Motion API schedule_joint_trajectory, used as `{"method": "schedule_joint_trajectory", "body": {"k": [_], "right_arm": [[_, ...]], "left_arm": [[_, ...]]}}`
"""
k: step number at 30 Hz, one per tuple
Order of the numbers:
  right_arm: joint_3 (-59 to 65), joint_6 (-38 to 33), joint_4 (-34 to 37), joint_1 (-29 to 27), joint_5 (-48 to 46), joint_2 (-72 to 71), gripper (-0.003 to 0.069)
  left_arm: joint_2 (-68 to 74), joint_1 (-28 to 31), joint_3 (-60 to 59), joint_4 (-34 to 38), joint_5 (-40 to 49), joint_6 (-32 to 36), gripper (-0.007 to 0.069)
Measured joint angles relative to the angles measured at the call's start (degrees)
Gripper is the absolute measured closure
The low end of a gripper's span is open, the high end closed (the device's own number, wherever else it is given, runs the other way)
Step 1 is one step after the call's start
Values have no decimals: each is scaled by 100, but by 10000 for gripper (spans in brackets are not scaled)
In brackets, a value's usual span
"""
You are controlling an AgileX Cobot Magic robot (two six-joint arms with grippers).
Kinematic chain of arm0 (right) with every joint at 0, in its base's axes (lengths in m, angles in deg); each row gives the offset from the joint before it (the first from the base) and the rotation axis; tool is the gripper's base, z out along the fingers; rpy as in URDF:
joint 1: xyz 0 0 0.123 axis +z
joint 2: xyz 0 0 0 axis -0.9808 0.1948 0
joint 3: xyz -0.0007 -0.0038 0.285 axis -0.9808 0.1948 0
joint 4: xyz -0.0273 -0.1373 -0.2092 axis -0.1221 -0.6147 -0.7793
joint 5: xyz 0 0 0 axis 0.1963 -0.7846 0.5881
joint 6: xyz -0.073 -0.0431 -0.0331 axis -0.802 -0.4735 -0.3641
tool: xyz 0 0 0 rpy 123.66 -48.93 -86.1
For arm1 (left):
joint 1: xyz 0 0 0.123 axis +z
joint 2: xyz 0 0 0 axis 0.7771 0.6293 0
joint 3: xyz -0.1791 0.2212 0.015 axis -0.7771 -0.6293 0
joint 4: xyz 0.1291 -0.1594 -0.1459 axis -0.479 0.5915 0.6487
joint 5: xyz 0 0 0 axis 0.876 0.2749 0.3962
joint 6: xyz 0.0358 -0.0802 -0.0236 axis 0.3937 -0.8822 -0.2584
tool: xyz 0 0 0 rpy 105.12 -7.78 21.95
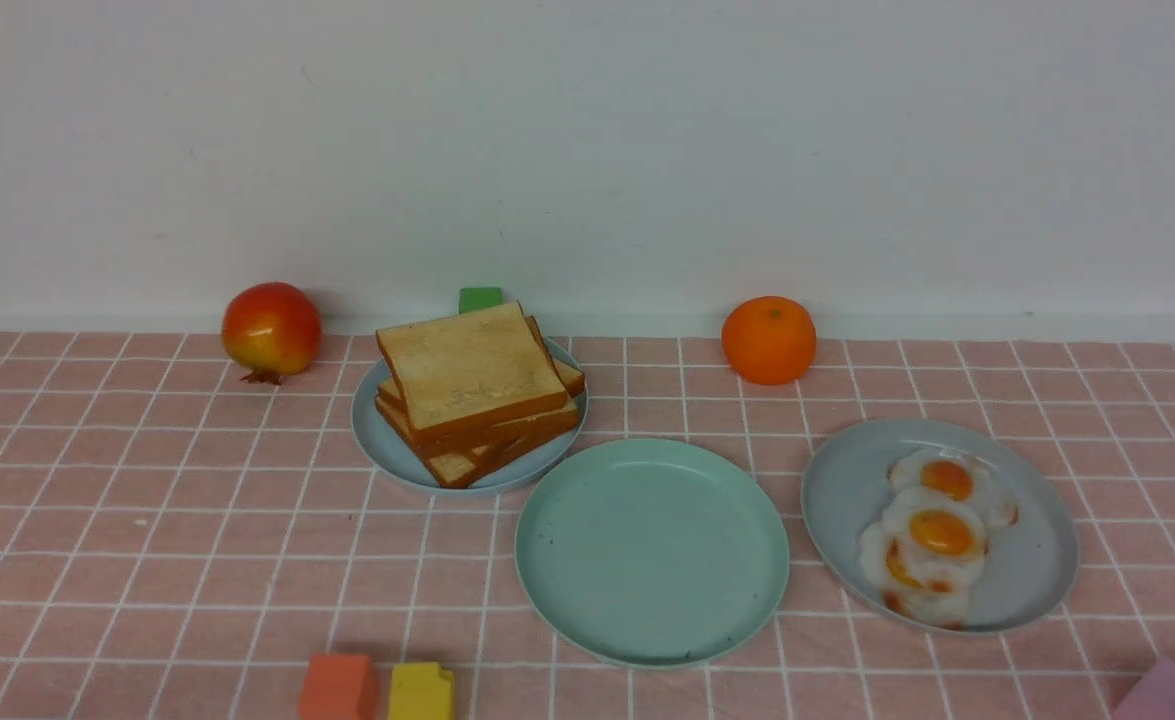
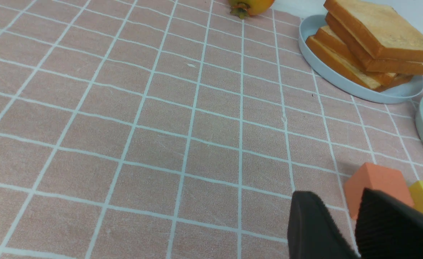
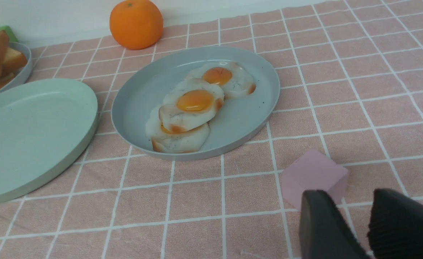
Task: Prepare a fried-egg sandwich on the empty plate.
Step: Use the left arm to grab a slice of bread
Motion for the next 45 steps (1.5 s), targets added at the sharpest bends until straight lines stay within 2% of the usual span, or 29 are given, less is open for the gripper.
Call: {"method": "schedule_joint_trajectory", "body": {"k": [27,32,40,45], "right_arm": [[0,0,0,0,0,0,419],[0,0,-45,0,0,0,419],[0,0,-176,0,18,0,419],[22,0,-198,0,666,0,419]], "left_arm": [[0,0,0,-15,0,10,384],[0,0,0,-558,18,308,384],[0,0,-11,-781,-2,377,384],[0,0,-71,-833,-549,382,384]]}}
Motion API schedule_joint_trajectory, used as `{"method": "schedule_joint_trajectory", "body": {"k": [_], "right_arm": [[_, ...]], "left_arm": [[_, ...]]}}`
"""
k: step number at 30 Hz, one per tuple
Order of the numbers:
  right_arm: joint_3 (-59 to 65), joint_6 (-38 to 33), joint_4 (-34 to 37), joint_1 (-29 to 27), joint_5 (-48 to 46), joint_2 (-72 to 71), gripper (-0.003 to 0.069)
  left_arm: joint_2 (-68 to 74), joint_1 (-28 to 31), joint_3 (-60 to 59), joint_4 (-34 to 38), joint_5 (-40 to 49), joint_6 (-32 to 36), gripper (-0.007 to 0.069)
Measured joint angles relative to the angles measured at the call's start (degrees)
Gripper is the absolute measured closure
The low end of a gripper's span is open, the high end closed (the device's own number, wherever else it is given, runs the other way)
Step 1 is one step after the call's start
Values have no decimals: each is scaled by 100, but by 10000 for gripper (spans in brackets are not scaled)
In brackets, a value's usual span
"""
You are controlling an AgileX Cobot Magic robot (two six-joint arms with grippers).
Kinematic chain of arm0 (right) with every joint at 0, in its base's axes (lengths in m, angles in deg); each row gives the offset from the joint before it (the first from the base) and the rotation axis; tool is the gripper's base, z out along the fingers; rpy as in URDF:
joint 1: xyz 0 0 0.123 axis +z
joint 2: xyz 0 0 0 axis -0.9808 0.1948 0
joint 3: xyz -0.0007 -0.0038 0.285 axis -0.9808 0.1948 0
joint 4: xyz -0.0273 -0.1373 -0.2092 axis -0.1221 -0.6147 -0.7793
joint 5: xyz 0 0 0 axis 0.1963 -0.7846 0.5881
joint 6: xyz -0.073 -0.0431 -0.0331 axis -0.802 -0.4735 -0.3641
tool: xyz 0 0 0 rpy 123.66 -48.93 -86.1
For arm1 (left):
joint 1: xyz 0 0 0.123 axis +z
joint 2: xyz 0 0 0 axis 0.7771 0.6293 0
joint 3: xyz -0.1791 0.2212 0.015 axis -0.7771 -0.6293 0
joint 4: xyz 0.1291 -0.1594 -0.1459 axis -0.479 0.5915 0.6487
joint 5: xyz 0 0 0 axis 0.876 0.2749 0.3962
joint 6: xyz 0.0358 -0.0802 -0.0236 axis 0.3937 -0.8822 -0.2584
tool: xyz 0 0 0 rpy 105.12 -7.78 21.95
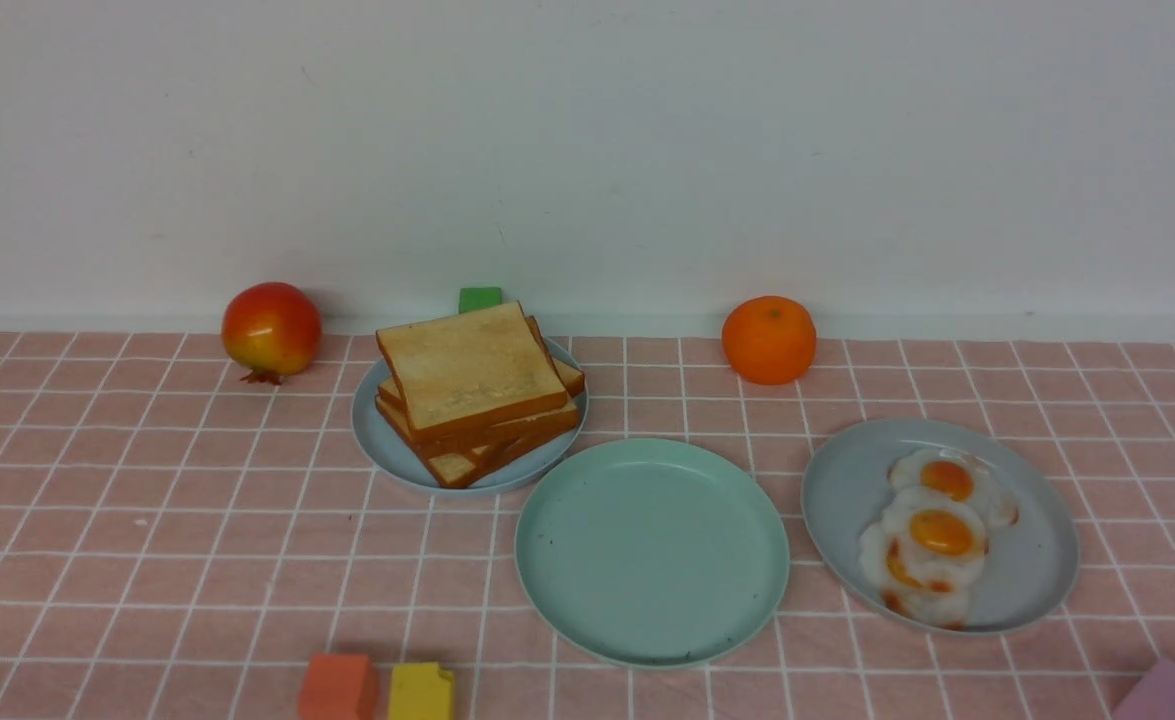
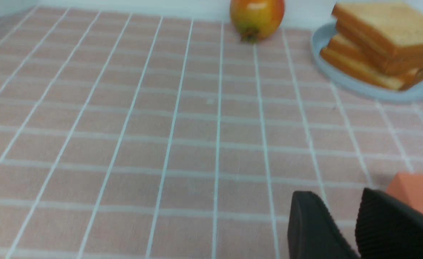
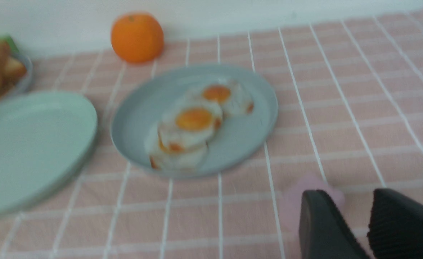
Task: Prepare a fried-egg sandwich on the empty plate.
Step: Use the left arm to grab a slice of bread
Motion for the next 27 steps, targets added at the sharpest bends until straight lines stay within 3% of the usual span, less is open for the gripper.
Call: {"method": "schedule_joint_trajectory", "body": {"k": [6,11,12,14,19,22,27], "right_arm": [[0,13,-49,0,824,0,419],[0,521,37,0,1015,0,419],[0,1024,201,0,1175,0,419],[0,1231,242,0,1265,0,419],[0,1701,279,0,2271,0,419],[-28,1794,279,0,2605,0,419],[-969,2481,102,0,2597,191,419]], "left_arm": [[0,0,0,-16,-435,0,384],[0,0,-7,-70,-613,-10,384],[0,0,-7,49,-1000,-268,384],[0,0,-7,172,-1250,-498,384],[0,0,-7,465,-3011,-1741,384],[0,0,58,476,-3121,-1979,384],[442,0,1211,478,-2148,-2607,384]]}}
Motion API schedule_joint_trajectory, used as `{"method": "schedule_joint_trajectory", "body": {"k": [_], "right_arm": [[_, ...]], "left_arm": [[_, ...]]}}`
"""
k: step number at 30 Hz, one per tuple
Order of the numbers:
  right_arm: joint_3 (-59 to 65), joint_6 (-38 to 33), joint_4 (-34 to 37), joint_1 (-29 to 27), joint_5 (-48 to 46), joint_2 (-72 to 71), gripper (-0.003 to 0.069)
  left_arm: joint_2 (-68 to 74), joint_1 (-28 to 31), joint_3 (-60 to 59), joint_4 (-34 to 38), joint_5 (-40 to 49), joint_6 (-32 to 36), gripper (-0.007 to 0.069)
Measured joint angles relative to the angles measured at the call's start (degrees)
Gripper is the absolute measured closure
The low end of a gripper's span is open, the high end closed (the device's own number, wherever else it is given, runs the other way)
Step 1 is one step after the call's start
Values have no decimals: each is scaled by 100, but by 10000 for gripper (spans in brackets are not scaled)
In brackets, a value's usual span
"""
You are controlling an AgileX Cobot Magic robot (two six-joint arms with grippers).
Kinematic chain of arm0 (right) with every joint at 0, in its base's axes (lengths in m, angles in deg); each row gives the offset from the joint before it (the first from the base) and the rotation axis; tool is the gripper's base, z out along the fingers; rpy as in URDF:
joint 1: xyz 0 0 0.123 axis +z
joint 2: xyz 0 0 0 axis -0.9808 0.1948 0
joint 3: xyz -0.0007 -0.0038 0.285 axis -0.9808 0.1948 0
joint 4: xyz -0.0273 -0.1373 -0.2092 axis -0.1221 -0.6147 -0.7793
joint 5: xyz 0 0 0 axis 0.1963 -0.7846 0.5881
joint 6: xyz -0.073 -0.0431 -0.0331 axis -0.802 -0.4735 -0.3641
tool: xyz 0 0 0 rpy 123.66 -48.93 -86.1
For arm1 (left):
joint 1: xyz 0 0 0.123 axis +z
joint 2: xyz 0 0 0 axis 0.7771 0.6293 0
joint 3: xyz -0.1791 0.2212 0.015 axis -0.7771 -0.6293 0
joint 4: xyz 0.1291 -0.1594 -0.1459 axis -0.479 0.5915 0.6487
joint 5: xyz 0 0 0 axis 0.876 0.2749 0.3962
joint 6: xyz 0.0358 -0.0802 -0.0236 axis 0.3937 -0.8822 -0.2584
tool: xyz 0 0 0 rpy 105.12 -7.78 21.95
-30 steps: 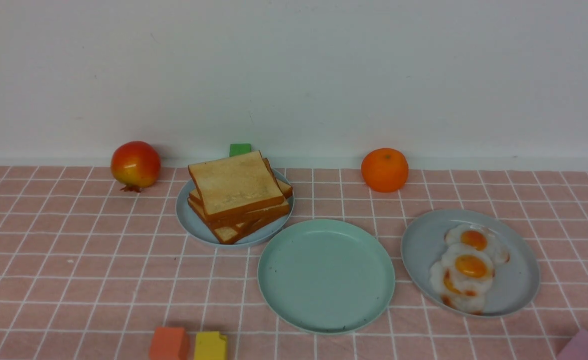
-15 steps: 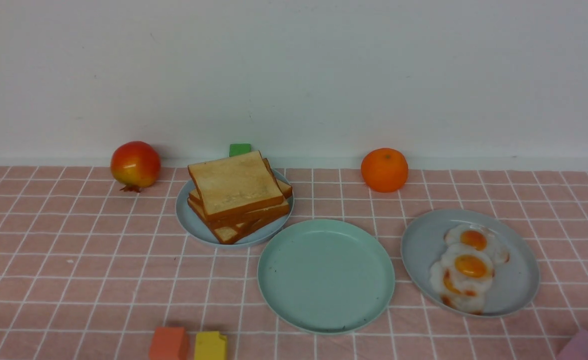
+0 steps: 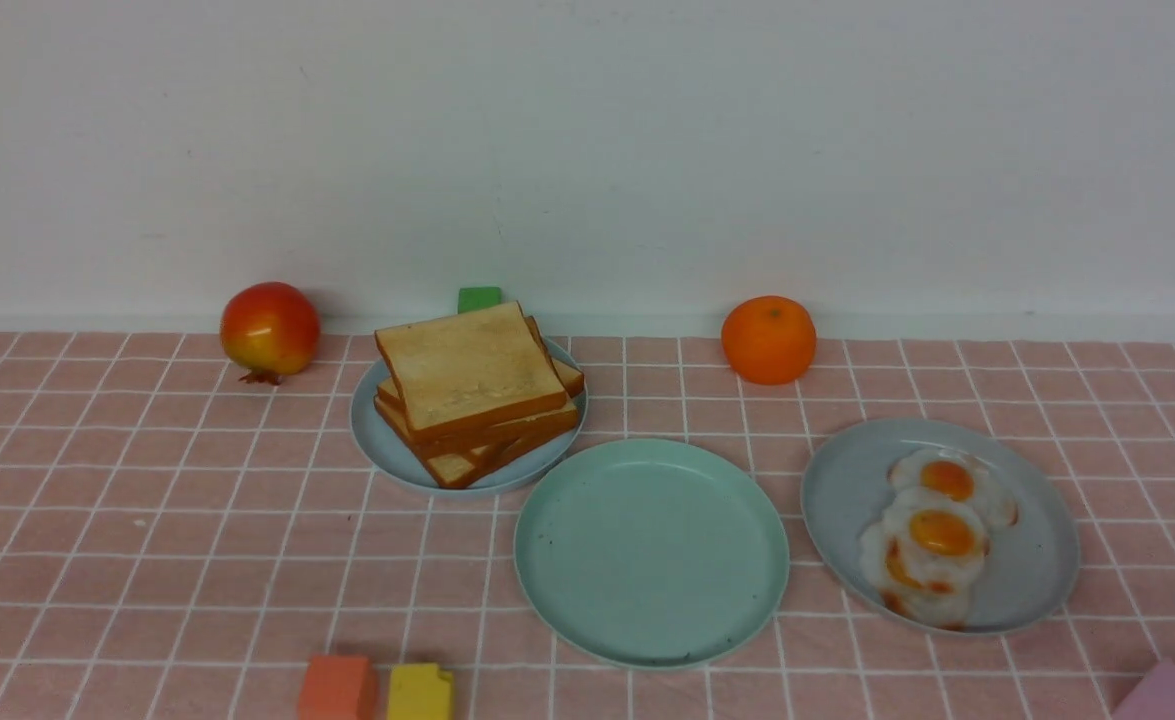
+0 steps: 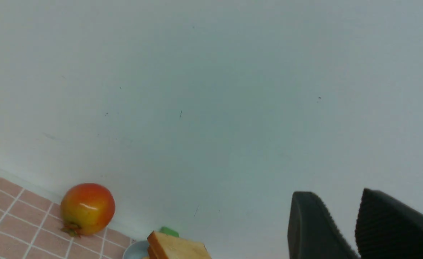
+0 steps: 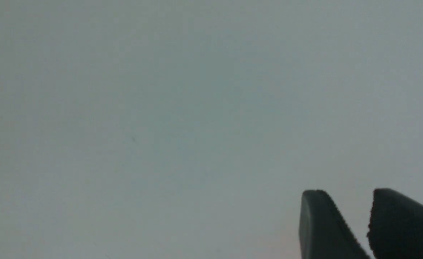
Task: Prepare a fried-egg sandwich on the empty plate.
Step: Use the left arm to grab a slice of bread
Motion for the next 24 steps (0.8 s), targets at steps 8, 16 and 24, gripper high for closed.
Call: {"method": "schedule_joint_trajectory", "body": {"k": [8,16,24], "right_arm": [[-2915,934,-1589,0,-1425,1729,419],[-4132,-77,-2002,0,-4262,3706,419],[-4127,-1895,26,0,-5272,5136,419]], "left_arm": [[2721,0,3224,-19,2272,-45,384],[5040,0,4537,-272,3743,678,384],[6493,0,4543,949,4063,1223,384]]}}
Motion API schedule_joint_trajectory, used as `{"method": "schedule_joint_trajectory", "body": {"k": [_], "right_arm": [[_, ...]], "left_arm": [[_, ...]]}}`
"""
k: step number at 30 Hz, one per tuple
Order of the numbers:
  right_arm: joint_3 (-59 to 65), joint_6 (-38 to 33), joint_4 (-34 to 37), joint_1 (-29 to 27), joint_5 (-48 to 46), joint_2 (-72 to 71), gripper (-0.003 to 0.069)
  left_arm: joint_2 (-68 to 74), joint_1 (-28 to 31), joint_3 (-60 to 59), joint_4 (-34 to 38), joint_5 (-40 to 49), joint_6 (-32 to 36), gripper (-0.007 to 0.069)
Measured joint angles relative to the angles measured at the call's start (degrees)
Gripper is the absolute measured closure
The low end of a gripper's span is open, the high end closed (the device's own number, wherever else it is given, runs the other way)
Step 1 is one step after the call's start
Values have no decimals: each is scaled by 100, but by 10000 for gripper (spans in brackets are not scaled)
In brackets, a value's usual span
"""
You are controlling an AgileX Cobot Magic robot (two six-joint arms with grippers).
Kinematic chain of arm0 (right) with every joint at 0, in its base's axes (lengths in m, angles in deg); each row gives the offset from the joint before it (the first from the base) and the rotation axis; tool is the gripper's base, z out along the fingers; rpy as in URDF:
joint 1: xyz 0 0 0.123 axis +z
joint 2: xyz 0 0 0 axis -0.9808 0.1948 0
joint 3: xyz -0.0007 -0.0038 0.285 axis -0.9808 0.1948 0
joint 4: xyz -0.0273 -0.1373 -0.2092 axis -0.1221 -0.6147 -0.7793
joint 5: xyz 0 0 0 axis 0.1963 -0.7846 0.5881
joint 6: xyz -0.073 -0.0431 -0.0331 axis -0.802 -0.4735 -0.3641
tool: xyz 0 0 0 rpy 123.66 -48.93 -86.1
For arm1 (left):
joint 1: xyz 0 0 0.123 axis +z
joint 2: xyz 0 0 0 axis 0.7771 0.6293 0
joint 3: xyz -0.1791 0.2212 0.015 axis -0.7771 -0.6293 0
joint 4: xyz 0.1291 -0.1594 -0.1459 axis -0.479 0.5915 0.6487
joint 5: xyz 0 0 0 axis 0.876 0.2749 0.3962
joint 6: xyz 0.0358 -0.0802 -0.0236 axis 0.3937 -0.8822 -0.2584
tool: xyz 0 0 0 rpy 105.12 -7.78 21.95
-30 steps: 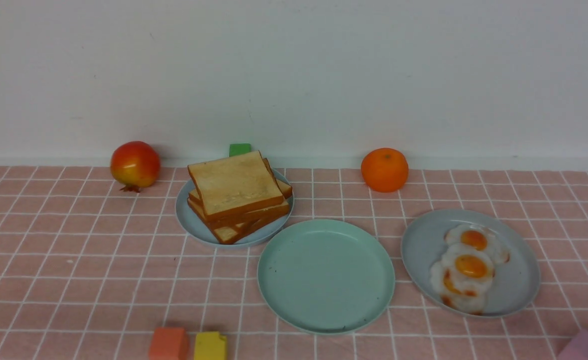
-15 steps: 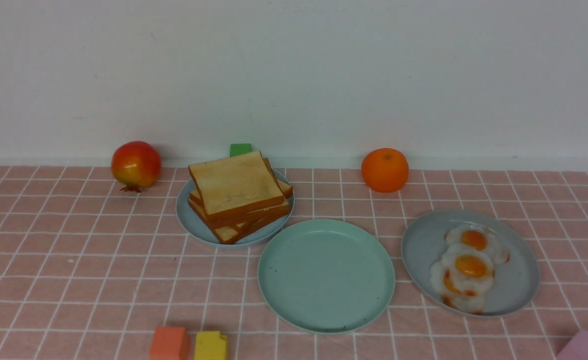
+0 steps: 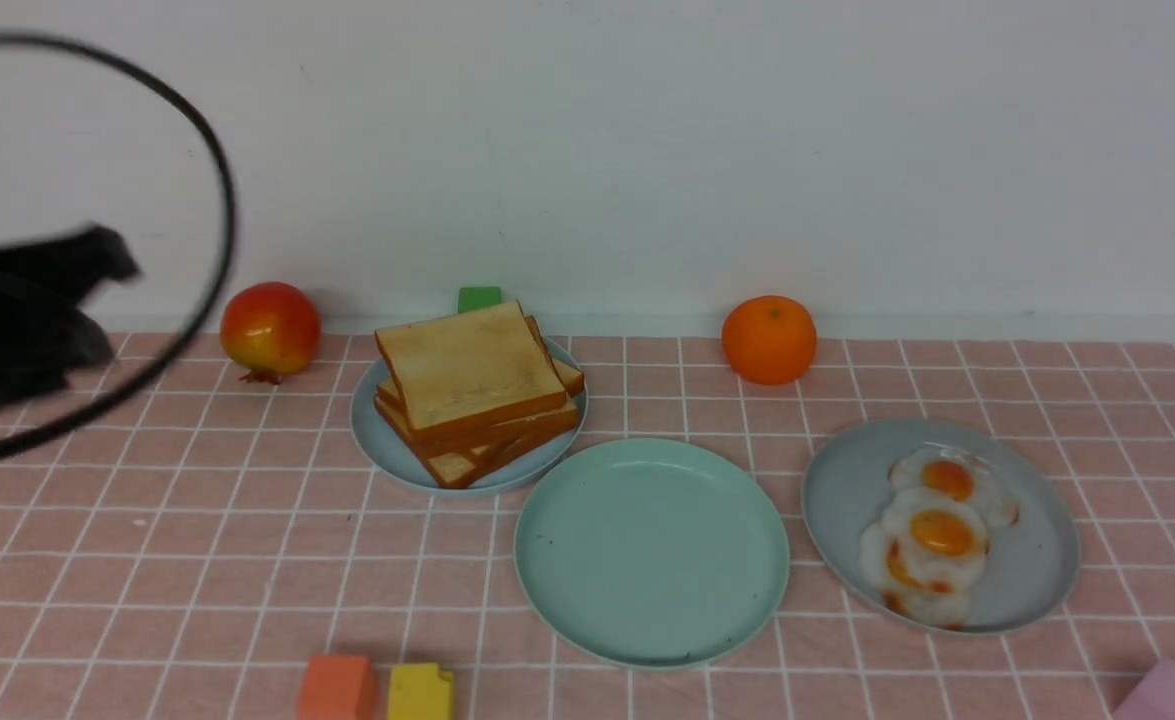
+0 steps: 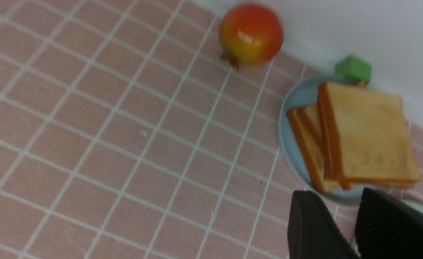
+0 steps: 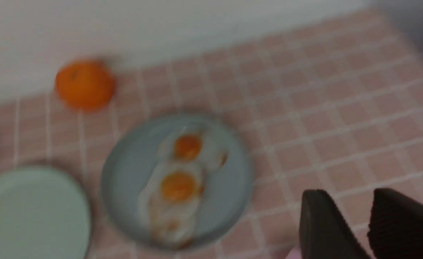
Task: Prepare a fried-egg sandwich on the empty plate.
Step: Use the left arm to grab a slice of bread
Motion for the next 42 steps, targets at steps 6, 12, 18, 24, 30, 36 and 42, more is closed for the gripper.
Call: {"method": "schedule_joint_trajectory", "body": {"k": [6,12,18,24,30,36,42], "right_arm": [[5,-3161,3144,29,-212,716,419],[5,-4545,4702,701,-283,909,358],[-12,-4661,4688,1789,-283,1231,266],[-258,-4597,4520,1955,-316,1731,237],[-587,-4597,4528,1957,-436,1774,236],[-622,-4597,4742,1957,-488,1774,237],[-622,-4597,4814,1962,-648,1774,237]], "left_arm": [[1079,8,282,1838,283,1934,384],[2438,541,1802,3428,1320,3567,384],[3670,1131,3174,4467,1688,4607,374],[4703,1084,4059,4483,1774,4715,286],[5558,1072,4675,4531,1705,4715,206],[5941,1072,4736,5082,1548,4909,202],[6016,1072,4736,5446,1317,5171,202]]}}
